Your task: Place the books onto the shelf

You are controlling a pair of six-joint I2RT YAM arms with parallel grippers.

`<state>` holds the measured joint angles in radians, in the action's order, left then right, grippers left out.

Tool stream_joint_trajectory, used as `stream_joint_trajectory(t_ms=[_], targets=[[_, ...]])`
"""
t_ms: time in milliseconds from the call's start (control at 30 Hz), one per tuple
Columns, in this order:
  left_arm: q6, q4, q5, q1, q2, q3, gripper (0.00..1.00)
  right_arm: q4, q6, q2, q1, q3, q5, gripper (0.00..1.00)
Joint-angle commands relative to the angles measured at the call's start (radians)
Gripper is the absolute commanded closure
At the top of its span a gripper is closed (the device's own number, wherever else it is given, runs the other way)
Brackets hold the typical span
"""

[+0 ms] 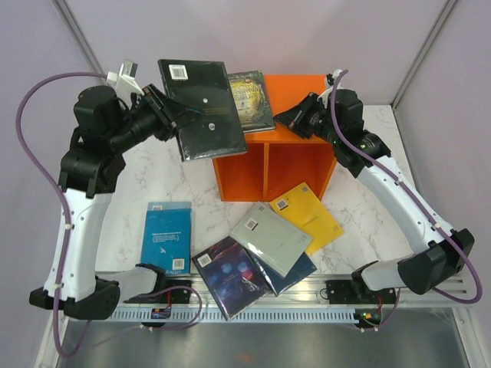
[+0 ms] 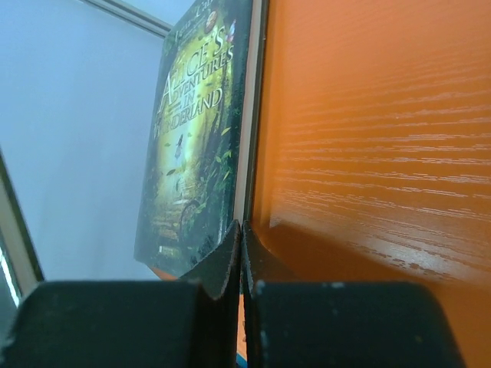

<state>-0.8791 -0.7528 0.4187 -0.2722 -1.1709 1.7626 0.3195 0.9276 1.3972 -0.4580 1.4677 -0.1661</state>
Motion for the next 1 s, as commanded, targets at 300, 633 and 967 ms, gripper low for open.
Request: stream_joint_trajectory(t_ms=[300,633,967], targets=[[-0.239,0.517,0.267,0.117,-0.28,0.141,0.98,0.066,0.03,0.031,-0.096,-0.067,-0.151,1.0],[-0.238,0.488,0.497,0.116,-0.51,0.275,0.98,0.049,-0.018,0.068,-0.096,-0.041,-0.217,1.0],[-0.117,0.316,0.516,0.105,-0.573,0.262,0.92,0.05,-0.029,0.089,-0.091,-0.047,-0.228,1.0]])
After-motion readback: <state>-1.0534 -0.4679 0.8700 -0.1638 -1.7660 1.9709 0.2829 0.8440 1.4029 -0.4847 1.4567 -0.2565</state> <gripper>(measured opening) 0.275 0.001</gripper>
